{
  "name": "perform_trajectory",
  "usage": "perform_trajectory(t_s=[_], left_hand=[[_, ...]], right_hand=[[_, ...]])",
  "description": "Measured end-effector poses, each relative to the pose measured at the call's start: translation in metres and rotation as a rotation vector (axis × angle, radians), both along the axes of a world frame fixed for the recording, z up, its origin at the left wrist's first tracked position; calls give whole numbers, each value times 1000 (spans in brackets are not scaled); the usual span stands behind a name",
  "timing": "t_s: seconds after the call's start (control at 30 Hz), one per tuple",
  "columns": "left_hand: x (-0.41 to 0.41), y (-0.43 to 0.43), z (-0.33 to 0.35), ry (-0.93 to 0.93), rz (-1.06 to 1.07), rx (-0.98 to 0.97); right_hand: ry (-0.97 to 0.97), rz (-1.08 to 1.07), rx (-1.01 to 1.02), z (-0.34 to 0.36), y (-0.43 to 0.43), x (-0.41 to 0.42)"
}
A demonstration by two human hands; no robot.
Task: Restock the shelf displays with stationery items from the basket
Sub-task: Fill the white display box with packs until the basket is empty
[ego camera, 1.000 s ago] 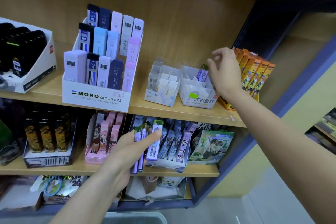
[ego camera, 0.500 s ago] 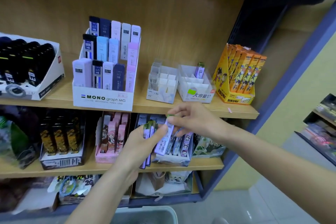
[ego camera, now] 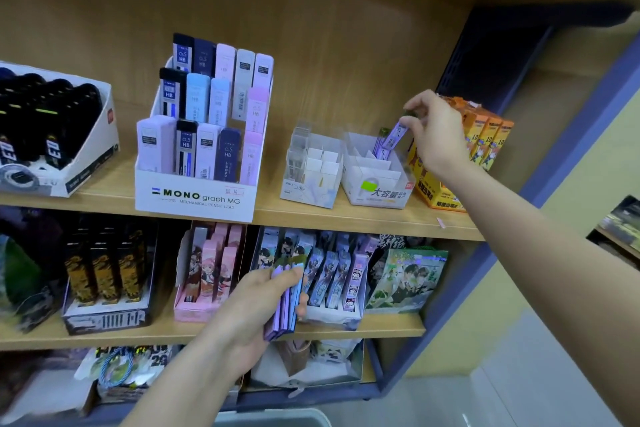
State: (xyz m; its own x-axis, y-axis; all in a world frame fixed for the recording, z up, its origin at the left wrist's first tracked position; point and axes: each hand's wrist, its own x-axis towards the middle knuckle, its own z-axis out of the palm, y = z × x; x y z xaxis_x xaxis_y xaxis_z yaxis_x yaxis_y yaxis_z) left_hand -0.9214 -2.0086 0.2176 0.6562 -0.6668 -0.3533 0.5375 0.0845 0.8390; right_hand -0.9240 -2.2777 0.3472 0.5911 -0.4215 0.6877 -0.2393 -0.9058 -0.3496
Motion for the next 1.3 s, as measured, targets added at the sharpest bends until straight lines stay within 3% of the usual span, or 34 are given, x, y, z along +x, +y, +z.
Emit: perform_trajectory(t_s=[0.23,0.57,0.73,0.8,0.93,1.0,1.17,1.23,1.3], left_hand=[[3,-1,1,-39,45,-29],[4,-11,1,-148,83,-44],[2,-10,-2,-198,68,-51],[0,-9,-1,-258,72,-35],[-4,-9,0,-378,68,-33],[-4,-9,0,-439,53,-31],[-5,-8,1,-458,50,-28],[-3,-9,3,-338,97,-65],[0,-8,2,-339,129,-32]], right_hand=[[305,29,-49,-6,-21,17],[77,-61,-102,-19,-9,13],[-45,132,-61,-28,55,-20],[48,233,44,-37,86,-38],[515,324,352,-62,124,-56],[601,374,577,-73,130,-57],[471,424,906,-69,128,-60],[343,380,885,-54,119,-62],[130,304,709,-34,102,-61]])
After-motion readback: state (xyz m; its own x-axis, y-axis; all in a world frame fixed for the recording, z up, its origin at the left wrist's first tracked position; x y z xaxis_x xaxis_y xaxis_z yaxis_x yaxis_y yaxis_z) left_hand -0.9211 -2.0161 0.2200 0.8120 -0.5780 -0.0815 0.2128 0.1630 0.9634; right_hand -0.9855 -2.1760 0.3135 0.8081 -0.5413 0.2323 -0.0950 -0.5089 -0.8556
